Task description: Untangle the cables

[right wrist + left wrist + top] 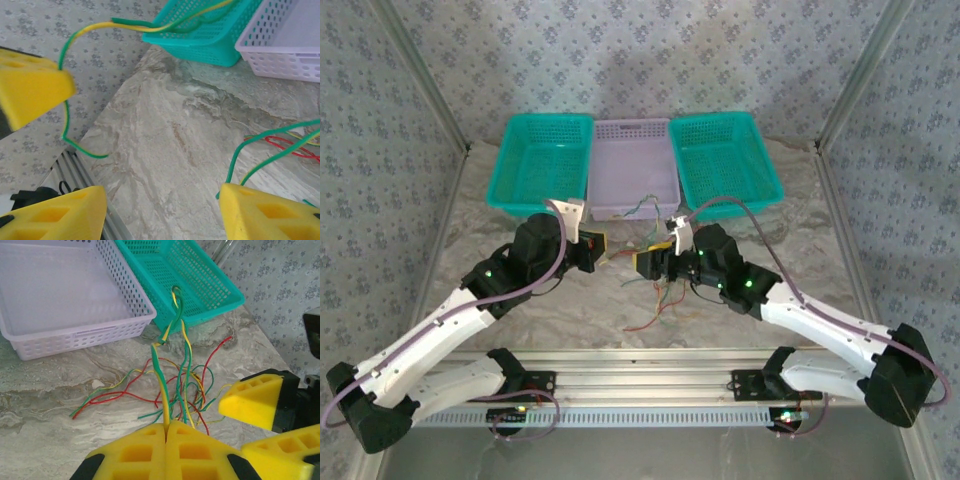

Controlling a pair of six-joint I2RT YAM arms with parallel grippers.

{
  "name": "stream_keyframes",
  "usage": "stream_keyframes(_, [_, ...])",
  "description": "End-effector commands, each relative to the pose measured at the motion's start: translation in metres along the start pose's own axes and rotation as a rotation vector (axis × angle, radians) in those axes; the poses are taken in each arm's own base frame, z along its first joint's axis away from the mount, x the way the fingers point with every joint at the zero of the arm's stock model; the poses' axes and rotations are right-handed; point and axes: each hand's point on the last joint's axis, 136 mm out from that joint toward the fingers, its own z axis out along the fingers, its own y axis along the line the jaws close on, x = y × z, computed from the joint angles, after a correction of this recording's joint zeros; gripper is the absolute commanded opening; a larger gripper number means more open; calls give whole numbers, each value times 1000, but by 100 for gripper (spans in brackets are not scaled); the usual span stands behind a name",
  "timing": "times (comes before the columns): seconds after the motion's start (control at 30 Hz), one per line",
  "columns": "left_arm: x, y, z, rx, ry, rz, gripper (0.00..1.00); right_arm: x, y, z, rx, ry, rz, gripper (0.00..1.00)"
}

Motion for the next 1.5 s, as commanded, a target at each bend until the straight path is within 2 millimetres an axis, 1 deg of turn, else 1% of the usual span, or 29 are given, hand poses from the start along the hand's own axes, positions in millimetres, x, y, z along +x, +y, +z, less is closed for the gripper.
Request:
stream_keyframes(0.0, [-12,-8,-4,39,-44,-17,0,0,-4,7,28,11,50,62])
stream_keyframes(0.07, [-12,-9,-4,43,-46,-19,0,3,-3,14,16,26,82,61])
stream_keyframes(0.2, [-11,-9,-2,46,-42,-23,0,1,-2,21,11,29,106,61])
stream_keyframes(0.37, [-10,-9,-2,51,-45,-30,0,5,-20,25,88,34,115,61])
stream_keyframes(0.43, [-9,-9,-1,53,-44,-33,0,5,-23,26,93,36,128,58])
stream_keyframes(0.53, [-7,-8,0,50,-37,-32,0,-7,-21,11,98,-19,106,57])
stream_keyframes(0.67, [-6,-6,-1,40,-37,-27,0,-21,-4,-10,61,-58,67,58])
stream_keyframes(0.77, [-6,-5,0,35,-32,-24,0,-25,4,-16,40,-63,63,59])
stream_keyframes(0.83, [-6,-6,1,37,-33,-27,0,-23,4,-11,39,-54,66,59])
stream_keyframes(0.97, [-6,-7,1,44,-30,-31,0,-15,-6,6,72,-2,127,61])
stream_keyframes(1.03, [-7,-8,1,47,-29,-32,0,-13,-6,14,68,20,147,62])
stream_keyframes(1.13, [-6,-9,2,51,-24,-35,0,-15,-2,25,46,23,171,62])
stream_keyframes(1.17, [-6,-9,2,52,-23,-38,0,-14,-4,28,55,28,177,62])
stream_keyframes(1.27, [-5,-10,2,57,-22,-40,0,-12,-17,34,117,49,182,61])
stream_keyframes(1.37, [-6,-10,-1,55,-26,-39,0,-4,-34,35,179,70,206,60])
stream_keyframes(1.47, [-6,-8,-4,48,-33,-35,0,2,-46,35,208,73,233,60])
